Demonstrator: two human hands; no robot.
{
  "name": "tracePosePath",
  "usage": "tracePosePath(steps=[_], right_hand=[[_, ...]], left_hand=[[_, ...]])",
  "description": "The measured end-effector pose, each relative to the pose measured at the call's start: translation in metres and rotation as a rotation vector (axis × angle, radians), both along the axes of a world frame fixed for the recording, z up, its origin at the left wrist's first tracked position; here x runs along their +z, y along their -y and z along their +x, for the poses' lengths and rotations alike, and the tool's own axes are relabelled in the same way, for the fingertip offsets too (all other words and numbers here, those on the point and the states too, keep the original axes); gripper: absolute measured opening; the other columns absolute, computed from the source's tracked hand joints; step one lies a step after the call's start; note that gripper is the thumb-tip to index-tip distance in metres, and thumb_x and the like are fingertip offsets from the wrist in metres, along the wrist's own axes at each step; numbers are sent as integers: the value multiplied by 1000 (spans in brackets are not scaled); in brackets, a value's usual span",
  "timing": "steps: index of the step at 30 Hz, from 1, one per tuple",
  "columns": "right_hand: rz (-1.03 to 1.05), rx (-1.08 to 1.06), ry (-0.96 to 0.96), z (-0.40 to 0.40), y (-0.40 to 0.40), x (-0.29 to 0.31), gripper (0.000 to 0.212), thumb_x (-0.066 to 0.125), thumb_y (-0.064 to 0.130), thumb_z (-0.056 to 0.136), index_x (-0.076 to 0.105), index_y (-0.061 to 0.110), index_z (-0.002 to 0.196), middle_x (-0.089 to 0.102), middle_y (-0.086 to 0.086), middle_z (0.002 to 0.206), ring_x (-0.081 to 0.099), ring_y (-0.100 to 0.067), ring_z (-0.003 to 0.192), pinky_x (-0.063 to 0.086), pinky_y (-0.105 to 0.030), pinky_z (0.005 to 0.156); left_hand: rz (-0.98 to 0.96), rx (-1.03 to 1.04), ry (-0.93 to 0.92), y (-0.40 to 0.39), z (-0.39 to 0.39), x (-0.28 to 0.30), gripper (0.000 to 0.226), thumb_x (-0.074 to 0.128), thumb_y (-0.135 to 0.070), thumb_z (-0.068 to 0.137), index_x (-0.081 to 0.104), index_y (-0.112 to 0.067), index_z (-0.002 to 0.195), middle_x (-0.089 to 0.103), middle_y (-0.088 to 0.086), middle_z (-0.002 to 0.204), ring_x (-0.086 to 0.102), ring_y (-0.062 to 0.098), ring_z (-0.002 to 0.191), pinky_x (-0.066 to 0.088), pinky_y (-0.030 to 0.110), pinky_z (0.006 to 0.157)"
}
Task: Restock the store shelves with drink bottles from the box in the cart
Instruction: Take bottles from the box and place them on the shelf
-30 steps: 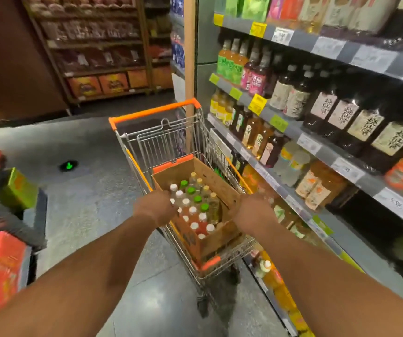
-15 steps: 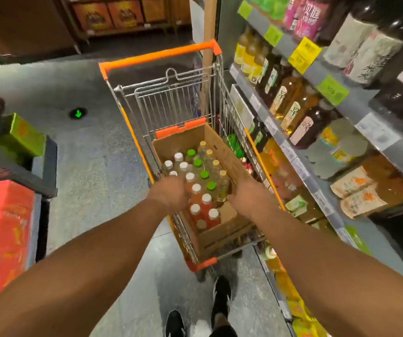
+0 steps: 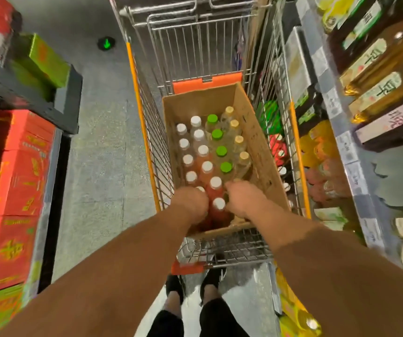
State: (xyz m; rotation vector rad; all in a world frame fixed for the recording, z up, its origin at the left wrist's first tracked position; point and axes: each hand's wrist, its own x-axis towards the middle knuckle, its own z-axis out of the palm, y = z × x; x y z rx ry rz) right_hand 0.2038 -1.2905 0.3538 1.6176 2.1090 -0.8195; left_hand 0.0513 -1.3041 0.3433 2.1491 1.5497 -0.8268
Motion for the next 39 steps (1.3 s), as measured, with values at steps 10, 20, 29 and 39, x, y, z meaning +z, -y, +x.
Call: tracePosePath(steps=[10,20,29,39], right_hand=[[-215,156,40,-18,0,-56,55,64,12,83,44,16,134,53,-18,127,52,-35,115,47,-42,95],[-221,27,32,-24,-10,-79,34,36,28,98,53,23,126,56,-11,130,54,-29,116,44,-42,98],[-188,5,5,-24,-4,-79,30,47,24,94,59,16,120,63,-14,118,59,-32,106,48,-41,92],[-89,87,81,25,-59,7,38,65,25,83,58,13,119,62,-12,118,59,-31,108,47,-30,84]], left_hand=[[-79,-78,-191,11,14,-62,44,38,-43,97,53,-27,134,51,0,139,40,22,129,29,40,103],[-38,-3,-140,7,20,-73,37,43,-38,95,59,-24,126,58,2,127,47,25,119,34,42,96],[6,27,-89,8,18,-85,31,48,-44,91,65,-27,112,64,-2,118,53,22,113,36,40,88],[-102,132,197,-65,6,5,29,67,-39,74,66,-18,94,68,5,97,62,25,84,46,28,65]])
